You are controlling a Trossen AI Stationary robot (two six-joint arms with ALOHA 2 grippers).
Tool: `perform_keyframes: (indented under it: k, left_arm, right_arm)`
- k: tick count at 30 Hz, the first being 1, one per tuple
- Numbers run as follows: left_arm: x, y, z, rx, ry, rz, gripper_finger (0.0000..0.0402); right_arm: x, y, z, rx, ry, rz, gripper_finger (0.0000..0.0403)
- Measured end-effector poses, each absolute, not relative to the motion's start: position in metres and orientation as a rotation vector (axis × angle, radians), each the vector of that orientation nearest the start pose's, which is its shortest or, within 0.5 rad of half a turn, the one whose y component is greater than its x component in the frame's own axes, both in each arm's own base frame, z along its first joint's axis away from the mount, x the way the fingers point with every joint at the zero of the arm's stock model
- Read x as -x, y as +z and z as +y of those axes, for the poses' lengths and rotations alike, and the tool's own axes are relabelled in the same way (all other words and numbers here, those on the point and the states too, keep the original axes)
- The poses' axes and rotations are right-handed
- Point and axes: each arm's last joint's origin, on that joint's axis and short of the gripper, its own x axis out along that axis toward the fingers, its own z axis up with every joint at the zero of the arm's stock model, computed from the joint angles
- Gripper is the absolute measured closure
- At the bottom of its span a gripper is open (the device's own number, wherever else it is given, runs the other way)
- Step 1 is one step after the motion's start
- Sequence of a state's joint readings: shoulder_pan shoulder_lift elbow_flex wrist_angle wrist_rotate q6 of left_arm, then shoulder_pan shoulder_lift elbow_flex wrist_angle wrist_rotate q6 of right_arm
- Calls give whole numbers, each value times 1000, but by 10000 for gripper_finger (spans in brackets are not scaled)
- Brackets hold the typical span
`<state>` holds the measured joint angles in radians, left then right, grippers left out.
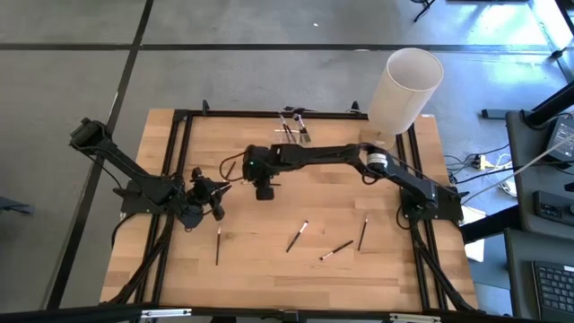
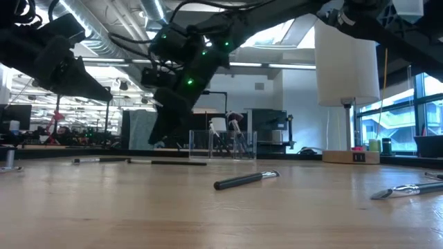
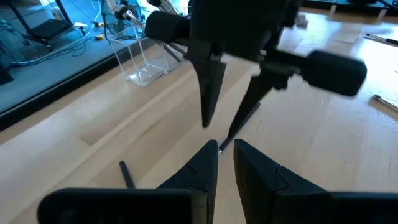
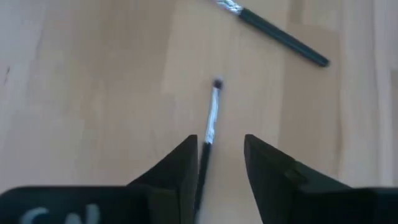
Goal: Put items in baskets/containers
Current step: Put the black eyeshadow brush into the transparent organizer
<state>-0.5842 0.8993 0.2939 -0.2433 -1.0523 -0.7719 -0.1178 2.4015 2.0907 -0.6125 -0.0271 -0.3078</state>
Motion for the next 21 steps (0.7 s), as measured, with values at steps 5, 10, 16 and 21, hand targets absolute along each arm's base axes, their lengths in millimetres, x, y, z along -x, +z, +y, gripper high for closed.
perform_keyframes:
  k: [5,10,16,21]
  left_arm:
    - [-135,158,-59,113,615,374,354]
    - [-135,158,-60,115,603,387,354]
    - [-135,157,-59,108,604,393,354]
    - [-135,157,-59,107,605,393,354]
  right_arm:
    - [-530,177,-61,148,37,868,294]
    - [-530,160,-69,89,33,908,327]
    - [-531,160,-74,58,22,894,346]
    - [-531,159,-73,7,56,890,350]
